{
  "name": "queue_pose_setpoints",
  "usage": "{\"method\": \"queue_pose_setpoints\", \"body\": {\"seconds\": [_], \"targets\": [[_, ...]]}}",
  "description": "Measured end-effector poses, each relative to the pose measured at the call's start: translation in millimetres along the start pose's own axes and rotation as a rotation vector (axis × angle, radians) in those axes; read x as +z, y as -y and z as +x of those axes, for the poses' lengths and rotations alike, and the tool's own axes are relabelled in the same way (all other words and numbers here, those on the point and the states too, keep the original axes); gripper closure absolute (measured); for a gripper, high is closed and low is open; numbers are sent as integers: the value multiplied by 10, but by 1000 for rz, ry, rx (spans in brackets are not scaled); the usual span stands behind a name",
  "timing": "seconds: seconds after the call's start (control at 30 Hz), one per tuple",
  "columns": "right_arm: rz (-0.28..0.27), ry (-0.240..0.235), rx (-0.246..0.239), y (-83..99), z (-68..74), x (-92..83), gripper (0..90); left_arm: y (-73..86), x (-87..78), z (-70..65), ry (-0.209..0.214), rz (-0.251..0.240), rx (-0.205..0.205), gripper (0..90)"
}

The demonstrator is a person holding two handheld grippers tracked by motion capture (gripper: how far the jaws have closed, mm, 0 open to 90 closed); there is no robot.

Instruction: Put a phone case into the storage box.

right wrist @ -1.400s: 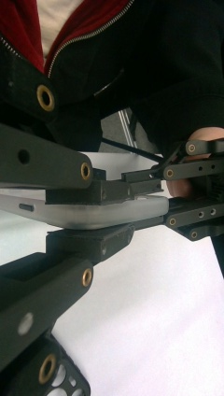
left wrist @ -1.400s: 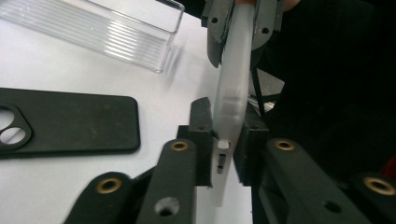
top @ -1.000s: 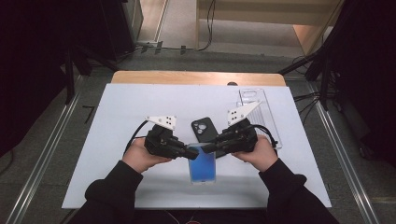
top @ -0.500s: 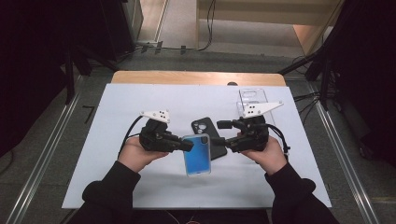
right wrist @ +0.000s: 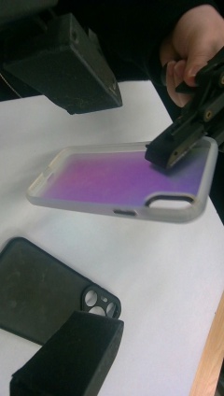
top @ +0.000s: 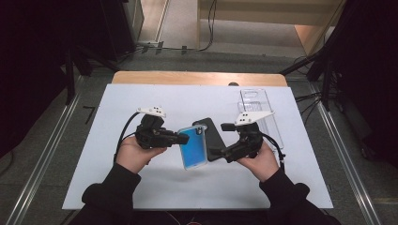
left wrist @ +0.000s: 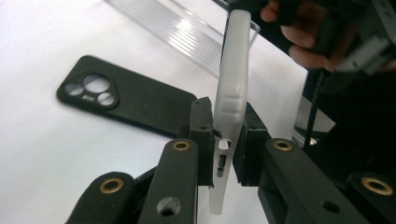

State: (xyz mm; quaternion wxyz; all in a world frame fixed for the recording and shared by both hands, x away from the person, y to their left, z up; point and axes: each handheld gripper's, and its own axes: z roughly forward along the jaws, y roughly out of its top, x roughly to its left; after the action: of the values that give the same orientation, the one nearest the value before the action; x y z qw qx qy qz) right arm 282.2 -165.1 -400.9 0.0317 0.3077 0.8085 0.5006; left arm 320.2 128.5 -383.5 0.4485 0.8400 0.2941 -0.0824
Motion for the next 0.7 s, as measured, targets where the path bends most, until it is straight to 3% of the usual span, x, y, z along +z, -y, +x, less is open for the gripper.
{"method": "queue_pose_setpoints", "body": {"seconds": [0.13,0.17,0.3,0.43,0.57,0.7], "targets": [[9,95,-1,-4,131,73,17,-13,-12,-13,-46,-23,-35,811],[3,99,12,3,145,84,17,-15,-19,-10,-77,-26,-54,811],[-38,103,49,29,171,110,17,-10,-25,1,-111,-36,-79,812],[-64,145,79,45,201,152,17,-9,-24,4,-157,-45,-117,812],[-83,207,110,73,228,235,17,-10,-13,-23,-189,-51,-115,812],[-84,226,133,89,225,286,17,-9,6,-51,-209,-59,-119,812]]}}
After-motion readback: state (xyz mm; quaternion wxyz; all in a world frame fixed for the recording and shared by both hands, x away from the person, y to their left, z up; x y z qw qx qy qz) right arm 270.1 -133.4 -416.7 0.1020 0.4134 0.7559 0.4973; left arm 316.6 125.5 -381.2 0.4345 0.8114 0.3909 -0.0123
